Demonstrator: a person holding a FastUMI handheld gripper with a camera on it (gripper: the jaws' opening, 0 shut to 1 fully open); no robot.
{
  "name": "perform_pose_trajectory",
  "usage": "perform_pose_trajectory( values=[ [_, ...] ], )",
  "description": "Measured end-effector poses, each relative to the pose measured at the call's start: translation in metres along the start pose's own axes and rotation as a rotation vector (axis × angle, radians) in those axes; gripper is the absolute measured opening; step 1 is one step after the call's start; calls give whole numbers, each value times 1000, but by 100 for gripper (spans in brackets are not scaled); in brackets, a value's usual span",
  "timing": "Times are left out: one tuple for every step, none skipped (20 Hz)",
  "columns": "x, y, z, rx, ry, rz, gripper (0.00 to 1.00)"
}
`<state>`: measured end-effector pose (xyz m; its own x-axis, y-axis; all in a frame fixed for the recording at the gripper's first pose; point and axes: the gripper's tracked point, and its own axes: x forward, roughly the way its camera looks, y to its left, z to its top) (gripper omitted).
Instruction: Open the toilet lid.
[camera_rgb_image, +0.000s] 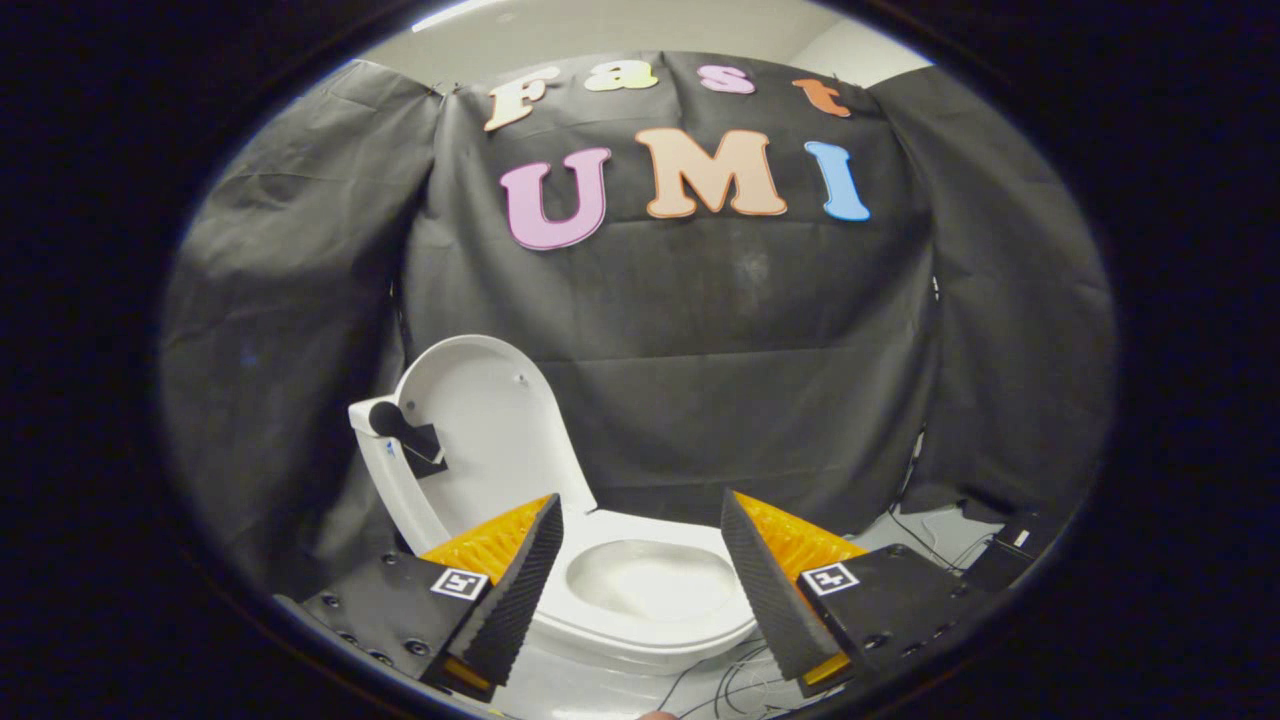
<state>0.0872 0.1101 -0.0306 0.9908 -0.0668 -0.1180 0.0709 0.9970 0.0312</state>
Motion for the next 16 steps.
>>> perform_pose_trajectory(
  values=[
    [2,0,3,13,-7,6,98],
    [2,-1,5,46,-21,16,98],
    [4,-3,8,82,-39,14,98],
    [5,-8,7,105,-47,4,98],
    [6,-10,5,116,-40,1,99],
    [3,-7,4,124,-36,21,99],
    [0,-6,7,122,-41,34,99],
    [-3,-12,12,115,-50,24,99],
    [-6,-23,17,112,-61,-1,99],
    [-10,-31,22,110,-80,-22,99],
    [-13,-38,28,106,-96,-45,99],
    [-17,-44,31,99,-107,-67,99],
    [-19,-51,33,92,-108,-94,99],
    [-21,-56,32,81,-106,-113,99],
    [-23,-60,31,68,-99,-128,99],
    [-24,-64,30,61,-89,-142,99]
  ],
)
